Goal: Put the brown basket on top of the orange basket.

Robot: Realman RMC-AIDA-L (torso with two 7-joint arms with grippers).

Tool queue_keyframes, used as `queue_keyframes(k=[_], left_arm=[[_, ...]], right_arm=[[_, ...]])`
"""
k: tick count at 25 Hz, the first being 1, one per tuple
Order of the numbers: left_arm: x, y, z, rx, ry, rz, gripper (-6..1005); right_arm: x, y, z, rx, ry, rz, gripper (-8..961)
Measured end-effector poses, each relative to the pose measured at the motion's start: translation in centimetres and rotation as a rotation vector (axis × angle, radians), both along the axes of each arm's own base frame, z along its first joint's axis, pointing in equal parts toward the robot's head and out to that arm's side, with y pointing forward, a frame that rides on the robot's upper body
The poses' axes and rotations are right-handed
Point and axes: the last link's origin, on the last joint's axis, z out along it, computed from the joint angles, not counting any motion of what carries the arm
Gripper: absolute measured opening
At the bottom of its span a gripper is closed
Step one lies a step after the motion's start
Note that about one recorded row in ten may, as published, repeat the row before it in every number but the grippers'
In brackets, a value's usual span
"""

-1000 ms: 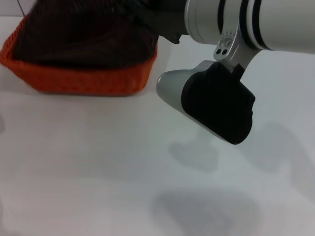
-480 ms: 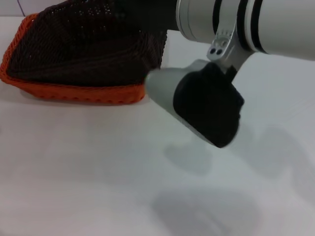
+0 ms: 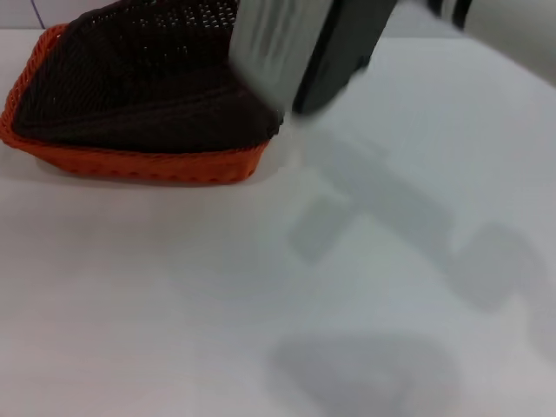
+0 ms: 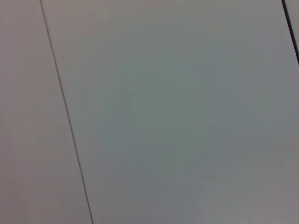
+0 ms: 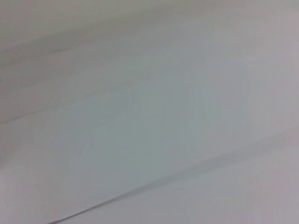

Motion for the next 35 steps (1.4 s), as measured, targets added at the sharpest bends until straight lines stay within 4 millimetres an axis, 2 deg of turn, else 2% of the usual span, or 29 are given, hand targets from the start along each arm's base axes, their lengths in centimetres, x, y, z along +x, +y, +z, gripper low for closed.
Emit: queue_keyframes(k=[3, 4, 5, 8, 9, 10, 11, 13, 14, 17, 18, 19, 20, 24, 35], left_arm=[[-0.1, -0.2, 0.2, 0.014, -0.021, -0.01, 626], [-0.3, -0.3, 0.4, 0.023, -0.038, -0.013, 626], [-0.3, -0.3, 0.4, 0.023, -0.038, -0.013, 626], [-0.4, -0.4, 0.6, 0.033, -0.051, -0.014, 626], [-0.4, -0.5, 0.6, 0.035, -0.051, -0.016, 626], [-0.4, -0.5, 0.6, 0.035, -0.051, -0.016, 626], [-0.4, -0.5, 0.6, 0.035, -0.051, -0.016, 626], [-0.2, -0.5, 0.9, 0.052, -0.043, -0.033, 626], [-0.2, -0.6, 1.0, 0.058, -0.044, -0.038, 626], [-0.1, -0.9, 1.3, 0.084, -0.077, -0.068, 626], [-0.1, -0.9, 1.3, 0.084, -0.077, -0.068, 626], [-0.1, -0.9, 1.3, 0.088, -0.086, -0.072, 626], [-0.1, -0.9, 1.4, 0.093, -0.096, -0.079, 626], [0.0, -1.1, 1.7, 0.107, -0.102, -0.092, 626], [-0.1, -1.2, 1.6, 0.1, -0.093, -0.091, 626]], right_arm=[[2.6, 2.1, 1.3, -0.045, 0.292, -0.129, 139], [4.9, 2.9, 2.5, -0.06, 0.483, -0.188, 153], [4.9, 2.9, 2.5, -0.06, 0.483, -0.188, 196], [8.8, 3.1, 4.2, -0.059, 0.745, -0.225, 324], [11.8, 2.8, 5.2, -0.058, 0.914, -0.224, 367], [13.7, 2.4, 5.8, -0.056, 1.005, -0.213, 413], [13.7, 2.4, 5.8, -0.056, 1.005, -0.213, 459], [17.3, 1.5, 6.6, -0.043, 1.141, -0.184, 550], [20.8, 0.4, 7.3, -0.033, 1.257, -0.147, 596], [26.0, -1.1, 8.1, -0.023, 1.417, -0.121, 596], [26.0, -1.1, 8.1, -0.023, 1.417, -0.121, 596], [28.6, -2.0, 8.5, 0.023, 1.468, -0.125, 596], [28.6, -2.0, 8.5, 0.023, 1.468, -0.125, 596], [32.2, -4.0, 8.6, 0.141, 1.431, -0.167, 596], [33.9, -5.6, 8.8, 0.217, 1.403, -0.191, 596]])
